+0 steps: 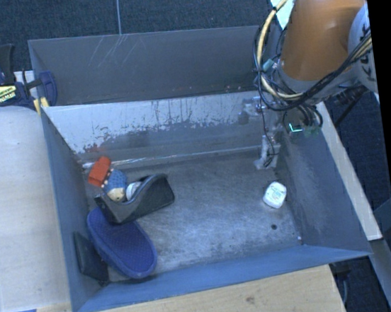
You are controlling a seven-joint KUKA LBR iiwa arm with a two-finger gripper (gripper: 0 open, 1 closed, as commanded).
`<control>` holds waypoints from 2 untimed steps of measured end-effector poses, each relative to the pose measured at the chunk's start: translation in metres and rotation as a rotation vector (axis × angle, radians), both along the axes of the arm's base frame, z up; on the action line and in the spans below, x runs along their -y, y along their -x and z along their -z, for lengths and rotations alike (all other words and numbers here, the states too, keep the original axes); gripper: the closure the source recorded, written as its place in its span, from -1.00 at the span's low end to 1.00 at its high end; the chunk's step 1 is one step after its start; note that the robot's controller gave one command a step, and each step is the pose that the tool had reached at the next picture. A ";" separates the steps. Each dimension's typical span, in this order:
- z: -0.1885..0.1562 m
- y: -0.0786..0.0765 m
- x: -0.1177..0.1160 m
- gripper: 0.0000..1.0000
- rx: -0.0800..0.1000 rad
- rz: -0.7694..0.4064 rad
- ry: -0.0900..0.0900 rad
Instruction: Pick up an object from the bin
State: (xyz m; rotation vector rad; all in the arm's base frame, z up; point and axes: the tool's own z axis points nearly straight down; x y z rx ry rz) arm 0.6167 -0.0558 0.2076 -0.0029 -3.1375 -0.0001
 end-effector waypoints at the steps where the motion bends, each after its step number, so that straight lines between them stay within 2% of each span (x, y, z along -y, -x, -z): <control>1: 0.142 0.068 0.066 -1.00 -0.002 -0.056 0.000; 2: 0.136 0.081 0.097 -1.00 0.008 -0.437 -0.009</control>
Offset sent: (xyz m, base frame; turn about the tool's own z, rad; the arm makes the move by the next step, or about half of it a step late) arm -0.0650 -0.0629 -0.1376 -0.0609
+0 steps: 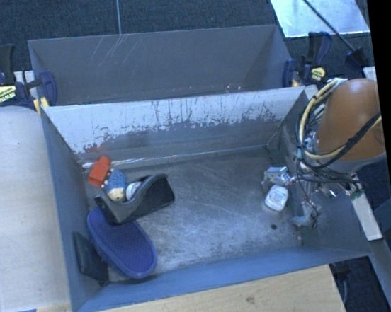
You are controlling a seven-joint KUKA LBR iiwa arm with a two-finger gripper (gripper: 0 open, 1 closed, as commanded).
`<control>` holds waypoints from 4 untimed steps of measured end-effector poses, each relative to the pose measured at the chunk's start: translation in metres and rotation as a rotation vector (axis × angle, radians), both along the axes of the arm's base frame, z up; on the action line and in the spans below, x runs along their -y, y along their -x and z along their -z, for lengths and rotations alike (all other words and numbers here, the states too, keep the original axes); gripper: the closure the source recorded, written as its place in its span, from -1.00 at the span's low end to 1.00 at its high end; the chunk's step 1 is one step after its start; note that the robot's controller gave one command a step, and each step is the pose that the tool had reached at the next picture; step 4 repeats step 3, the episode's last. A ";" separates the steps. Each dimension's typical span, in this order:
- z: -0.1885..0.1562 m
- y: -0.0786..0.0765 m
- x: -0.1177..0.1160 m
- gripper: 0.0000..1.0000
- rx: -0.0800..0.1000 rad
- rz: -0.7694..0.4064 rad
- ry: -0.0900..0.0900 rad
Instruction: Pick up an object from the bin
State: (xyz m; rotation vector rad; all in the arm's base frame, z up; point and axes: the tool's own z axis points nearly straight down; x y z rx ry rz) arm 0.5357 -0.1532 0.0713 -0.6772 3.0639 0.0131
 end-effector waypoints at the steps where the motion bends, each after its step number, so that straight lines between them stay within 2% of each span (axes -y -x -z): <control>1: -0.001 -0.001 0.001 1.00 0.002 -0.002 0.003; 2: -0.139 0.010 0.000 1.00 0.003 -0.001 0.009; 3: -0.183 -0.064 0.006 1.00 0.009 -0.200 0.011; 4: -0.183 -0.064 0.006 1.00 0.009 -0.200 0.011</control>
Offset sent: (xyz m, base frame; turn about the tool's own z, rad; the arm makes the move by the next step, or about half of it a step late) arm 0.0000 0.0000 0.0000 0.0000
